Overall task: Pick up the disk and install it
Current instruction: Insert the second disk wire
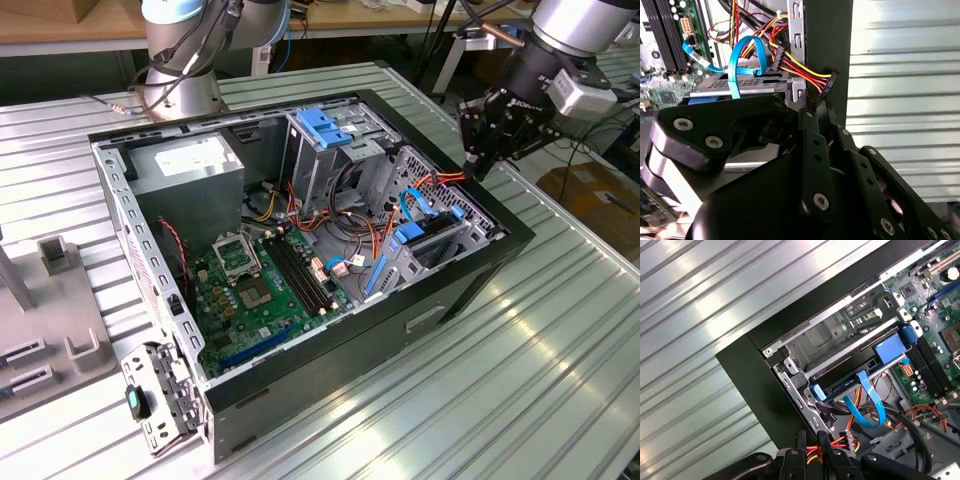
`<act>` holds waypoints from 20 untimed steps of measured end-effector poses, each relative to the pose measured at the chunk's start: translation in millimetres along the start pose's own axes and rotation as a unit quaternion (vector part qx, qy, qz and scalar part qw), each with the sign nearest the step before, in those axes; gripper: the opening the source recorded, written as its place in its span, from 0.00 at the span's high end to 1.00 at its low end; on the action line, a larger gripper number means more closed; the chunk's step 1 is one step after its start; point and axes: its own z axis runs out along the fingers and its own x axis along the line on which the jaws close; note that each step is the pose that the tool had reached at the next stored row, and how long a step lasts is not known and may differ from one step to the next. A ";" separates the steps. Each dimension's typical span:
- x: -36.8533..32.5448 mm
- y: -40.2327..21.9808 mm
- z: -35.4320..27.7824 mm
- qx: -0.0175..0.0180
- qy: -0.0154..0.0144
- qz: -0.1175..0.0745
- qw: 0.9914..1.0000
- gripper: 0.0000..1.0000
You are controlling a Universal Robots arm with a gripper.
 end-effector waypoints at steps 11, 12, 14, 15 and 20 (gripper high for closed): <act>0.0 0.0 0.0 0.000 -0.001 -0.023 1.000 0.76; 0.0 0.0 0.0 0.000 -0.001 -0.023 1.000 0.76; 0.0 0.0 0.0 0.000 -0.001 -0.023 1.000 0.76; 0.0 0.0 0.0 0.000 -0.001 -0.023 1.000 0.76; 0.6 -0.4 0.2 0.000 -0.003 -0.065 0.998 0.76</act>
